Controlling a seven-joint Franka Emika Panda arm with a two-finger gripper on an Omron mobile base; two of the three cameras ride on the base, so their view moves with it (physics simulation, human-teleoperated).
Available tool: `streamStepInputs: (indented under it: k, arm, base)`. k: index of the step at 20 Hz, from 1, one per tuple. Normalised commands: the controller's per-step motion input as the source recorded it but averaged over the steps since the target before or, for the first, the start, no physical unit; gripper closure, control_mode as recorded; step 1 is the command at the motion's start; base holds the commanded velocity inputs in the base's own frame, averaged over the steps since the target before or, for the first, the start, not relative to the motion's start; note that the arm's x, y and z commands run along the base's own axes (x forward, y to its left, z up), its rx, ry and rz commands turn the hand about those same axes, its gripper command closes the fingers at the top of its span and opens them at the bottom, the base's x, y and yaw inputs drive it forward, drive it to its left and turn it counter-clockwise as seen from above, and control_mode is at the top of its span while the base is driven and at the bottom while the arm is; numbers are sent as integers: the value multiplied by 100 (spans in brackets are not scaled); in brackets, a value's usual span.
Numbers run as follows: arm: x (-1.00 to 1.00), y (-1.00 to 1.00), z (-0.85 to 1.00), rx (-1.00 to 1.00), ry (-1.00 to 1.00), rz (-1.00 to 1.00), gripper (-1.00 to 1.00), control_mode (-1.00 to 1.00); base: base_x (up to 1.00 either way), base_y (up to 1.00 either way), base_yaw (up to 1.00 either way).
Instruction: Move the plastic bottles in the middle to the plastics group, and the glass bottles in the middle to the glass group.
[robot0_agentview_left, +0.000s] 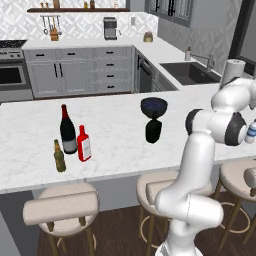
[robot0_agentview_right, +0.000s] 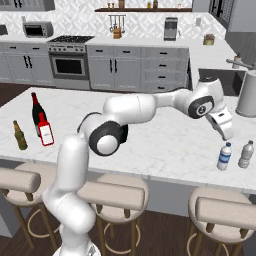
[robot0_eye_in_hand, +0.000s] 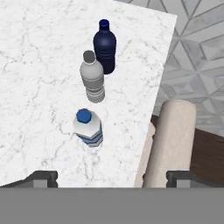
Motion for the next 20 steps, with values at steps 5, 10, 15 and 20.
streamStepInputs:
  k: [5,10,15,20]
  arm:
    - [-26,100,12,-7,0,19,-100,-100]
    - [-11,100,-7,-6,-1,42,-100,-100]
    - [-8,96,-22,0,-1,39,-100,-100]
    - [14,99,17,0,5,39,-100,-100]
  base:
    - [0,0,0]
    - [0,0,0]
    - [0,0,0]
    - [0,0,0]
